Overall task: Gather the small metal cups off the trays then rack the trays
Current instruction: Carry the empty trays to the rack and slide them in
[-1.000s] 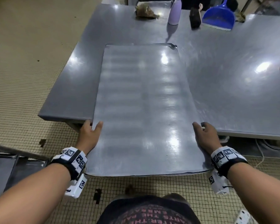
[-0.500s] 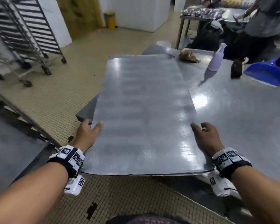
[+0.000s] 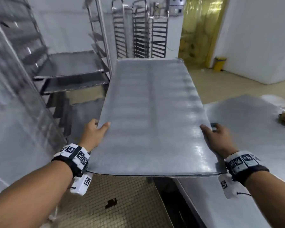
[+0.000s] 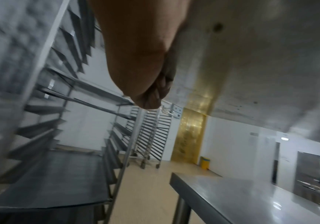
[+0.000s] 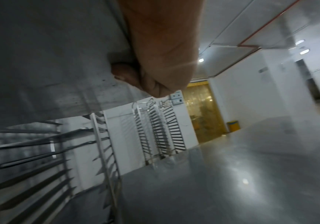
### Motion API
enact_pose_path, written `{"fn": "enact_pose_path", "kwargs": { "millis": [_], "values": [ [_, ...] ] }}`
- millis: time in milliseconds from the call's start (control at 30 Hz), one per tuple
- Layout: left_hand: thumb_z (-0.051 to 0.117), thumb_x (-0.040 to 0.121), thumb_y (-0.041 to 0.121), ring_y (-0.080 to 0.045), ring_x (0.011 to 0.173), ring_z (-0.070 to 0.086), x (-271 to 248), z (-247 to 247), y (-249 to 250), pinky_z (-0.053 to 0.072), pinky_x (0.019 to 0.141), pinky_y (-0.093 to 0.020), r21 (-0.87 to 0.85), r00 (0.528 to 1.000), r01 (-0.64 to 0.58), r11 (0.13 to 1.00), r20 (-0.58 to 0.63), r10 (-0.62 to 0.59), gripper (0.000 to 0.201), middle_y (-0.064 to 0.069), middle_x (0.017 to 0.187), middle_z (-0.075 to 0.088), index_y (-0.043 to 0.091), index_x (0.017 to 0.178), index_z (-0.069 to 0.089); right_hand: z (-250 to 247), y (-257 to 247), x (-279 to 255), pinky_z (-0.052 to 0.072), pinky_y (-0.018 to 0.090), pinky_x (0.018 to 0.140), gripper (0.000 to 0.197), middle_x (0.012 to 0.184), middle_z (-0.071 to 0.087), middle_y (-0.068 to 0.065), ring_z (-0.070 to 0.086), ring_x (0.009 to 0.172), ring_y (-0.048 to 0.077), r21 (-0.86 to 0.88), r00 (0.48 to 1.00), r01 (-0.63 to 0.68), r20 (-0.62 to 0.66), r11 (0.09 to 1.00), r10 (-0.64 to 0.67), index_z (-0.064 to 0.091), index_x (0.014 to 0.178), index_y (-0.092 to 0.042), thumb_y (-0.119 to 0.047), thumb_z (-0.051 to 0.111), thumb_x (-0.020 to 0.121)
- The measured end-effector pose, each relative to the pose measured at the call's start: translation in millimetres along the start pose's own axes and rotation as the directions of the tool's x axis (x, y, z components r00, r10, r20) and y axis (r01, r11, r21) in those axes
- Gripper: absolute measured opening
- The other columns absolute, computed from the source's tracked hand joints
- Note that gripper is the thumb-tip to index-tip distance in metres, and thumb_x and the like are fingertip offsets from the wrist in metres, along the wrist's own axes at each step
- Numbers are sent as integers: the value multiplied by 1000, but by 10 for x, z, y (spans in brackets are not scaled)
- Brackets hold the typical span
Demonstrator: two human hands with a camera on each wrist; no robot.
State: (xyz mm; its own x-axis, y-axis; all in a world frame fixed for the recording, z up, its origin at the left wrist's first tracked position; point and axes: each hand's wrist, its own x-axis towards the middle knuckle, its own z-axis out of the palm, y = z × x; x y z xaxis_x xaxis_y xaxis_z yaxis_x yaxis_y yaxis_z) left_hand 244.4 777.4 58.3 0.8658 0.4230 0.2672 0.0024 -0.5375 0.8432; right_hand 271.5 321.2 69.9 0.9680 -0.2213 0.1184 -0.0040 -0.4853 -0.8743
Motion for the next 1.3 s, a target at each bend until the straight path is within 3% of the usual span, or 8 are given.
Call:
{"fn": "enact_pose_path", "kwargs": {
  "millis": [200, 367, 567, 700, 800, 933, 1067, 1300],
  "values": [
    [75, 80, 57, -21, 87, 68, -324, -1079, -231, 57, 83, -41, 80, 976, 136, 988, -181, -119, 51, -1, 96, 72, 10, 97, 64, 771, -474, 155, 53, 37, 65, 51, 68, 71, 1, 64, 60, 22, 96, 975, 113, 181, 989, -129, 69, 93, -13, -62, 68, 80],
    [76, 85, 40, -24, 82, 67, -720, -1505, -316, 55, 76, -39, 115, 949, 216, 970, -258, -181, 31, 0, 84, 68, 13, 86, 62, 1300, -644, 3, 50, 30, 62, 25, 72, 72, 3, 66, 64, 18, 150, 922, 170, 325, 974, -210, 71, 89, -8, -32, 69, 92],
    [72, 61, 77, -28, 89, 70, -1052, -1745, -1008, 58, 83, -49, 52, 896, 373, 926, -281, -345, 79, -8, 97, 73, 11, 103, 65, 1756, -564, -177, 56, 40, 65, 28, 77, 73, 19, 70, 67, 28, 106, 871, 164, 452, 981, -194, 70, 85, -5, -32, 69, 92],
    [78, 72, 58, -28, 81, 71, -1196, -1699, -1021, 59, 80, -49, 43, 881, 414, 909, -269, -388, 48, -10, 86, 73, 14, 87, 63, 1965, -422, -201, 52, 32, 59, 38, 72, 72, 17, 69, 64, 25, 36, 857, 154, 492, 987, -151, 68, 84, -1, -39, 70, 90],
    [75, 66, 65, -26, 77, 72, -1187, -1697, -1197, 59, 78, -49, 56, 874, 443, 895, -251, -417, 58, -9, 83, 74, 13, 88, 64, 2072, -388, -217, 44, 26, 50, 38, 60, 64, 7, 57, 51, 14, -2, 856, 142, 502, 990, -122, 63, 73, -5, -37, 70, 91],
    [73, 62, 74, -26, 78, 72, -1035, -1715, -1403, 60, 77, -49, 40, 862, 471, 881, -231, -451, 71, -8, 86, 74, 11, 94, 65, 2252, -409, -127, 53, 33, 59, 38, 70, 72, 9, 69, 65, 24, -36, 848, 153, 517, 988, -112, 68, 79, -5, -41, 70, 90],
    [78, 83, 40, -28, 82, 68, -730, -1700, -1419, 56, 79, -40, 60, 861, 475, 878, -240, -449, 29, -5, 83, 68, 20, 81, 58, 2507, -470, 92, 59, 44, 72, 44, 75, 74, 6, 71, 71, 24, -62, 854, 156, 510, 986, -103, 70, 81, -7, -51, 69, 87],
    [77, 85, 32, -25, 73, 55, -47, -1742, -1659, 45, 73, -36, 138, 875, 447, 884, -274, -399, 39, -4, 70, 54, 26, 67, 43, 2999, -706, 401, 58, 45, 77, 49, 82, 73, 8, 70, 77, 26, -98, 855, 154, 511, 983, -83, 70, 89, -4, -53, 67, 87]
  ]
}}
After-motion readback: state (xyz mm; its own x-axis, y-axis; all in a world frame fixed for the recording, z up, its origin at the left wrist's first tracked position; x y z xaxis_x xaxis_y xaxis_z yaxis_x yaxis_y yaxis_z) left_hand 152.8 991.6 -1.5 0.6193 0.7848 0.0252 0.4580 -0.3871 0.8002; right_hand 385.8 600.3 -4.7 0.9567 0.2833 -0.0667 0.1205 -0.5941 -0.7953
